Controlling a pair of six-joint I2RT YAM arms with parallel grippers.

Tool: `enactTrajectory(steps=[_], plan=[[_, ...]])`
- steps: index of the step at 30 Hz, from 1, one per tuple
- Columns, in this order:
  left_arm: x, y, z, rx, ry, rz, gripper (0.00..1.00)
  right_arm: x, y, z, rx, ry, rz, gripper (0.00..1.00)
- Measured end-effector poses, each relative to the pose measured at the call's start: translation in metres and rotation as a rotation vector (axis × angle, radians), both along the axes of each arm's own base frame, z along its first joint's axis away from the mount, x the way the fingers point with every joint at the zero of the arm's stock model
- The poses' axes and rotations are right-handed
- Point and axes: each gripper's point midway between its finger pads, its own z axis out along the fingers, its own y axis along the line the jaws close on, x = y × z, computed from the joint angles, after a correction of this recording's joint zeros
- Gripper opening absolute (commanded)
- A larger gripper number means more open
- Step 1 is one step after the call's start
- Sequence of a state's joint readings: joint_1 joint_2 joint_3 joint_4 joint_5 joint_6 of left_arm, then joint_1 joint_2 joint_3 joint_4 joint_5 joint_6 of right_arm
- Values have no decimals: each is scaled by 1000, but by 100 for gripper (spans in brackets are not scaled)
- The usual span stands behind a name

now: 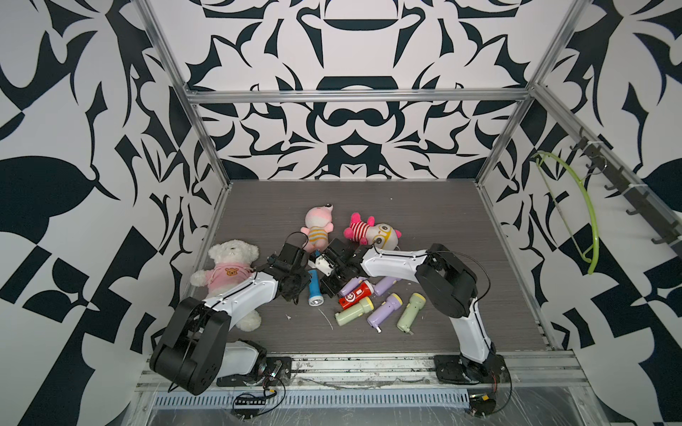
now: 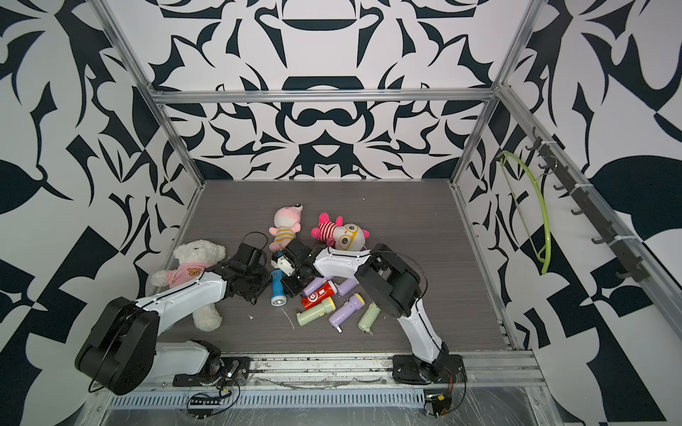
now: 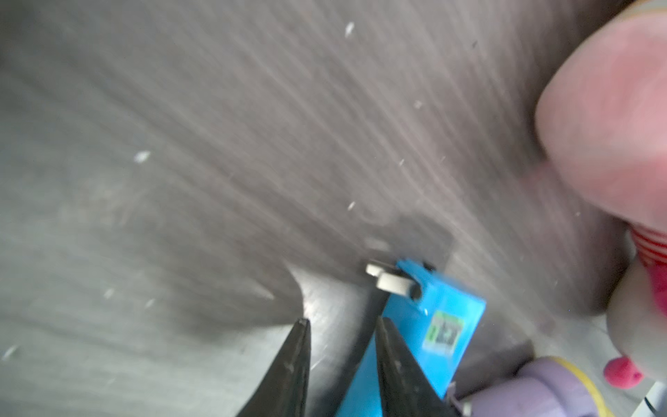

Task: Close the plug at the bottom of the flashlight
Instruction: Adjust the flashlight at the center of the board.

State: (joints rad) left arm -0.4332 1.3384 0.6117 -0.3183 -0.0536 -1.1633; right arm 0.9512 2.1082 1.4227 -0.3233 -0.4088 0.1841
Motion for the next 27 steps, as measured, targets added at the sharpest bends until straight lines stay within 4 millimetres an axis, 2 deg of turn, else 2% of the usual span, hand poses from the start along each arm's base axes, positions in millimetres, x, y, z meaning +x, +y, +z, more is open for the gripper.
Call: enactTrajectory(steps=[4, 6, 7, 10, 13, 18, 22, 27], plan=[[12, 0, 10, -13, -26, -6, 39, -9, 0, 2, -2, 1, 12, 0], [17, 0, 16, -15, -39, -13, 47, -8, -3, 7, -3, -7, 5, 0], [19, 2, 20, -17, -47, -13, 54, -7, -5, 11, 2, -13, 0, 0], [20, 6, 33, -18, -82, -20, 67, 0, -11, 32, 30, -37, -16, 0], [19, 9, 54, -19, -142, -49, 68, 12, -16, 61, 76, -78, -37, 1], [22, -1, 81, -46, -225, -144, 66, 37, -34, 109, 154, -161, -95, 10], [17, -11, 80, -75, -229, -226, 65, 57, -64, 139, 228, -240, -176, 14], [3, -19, 63, -115, -198, -288, 62, 65, -104, 163, 299, -372, -283, 16]])
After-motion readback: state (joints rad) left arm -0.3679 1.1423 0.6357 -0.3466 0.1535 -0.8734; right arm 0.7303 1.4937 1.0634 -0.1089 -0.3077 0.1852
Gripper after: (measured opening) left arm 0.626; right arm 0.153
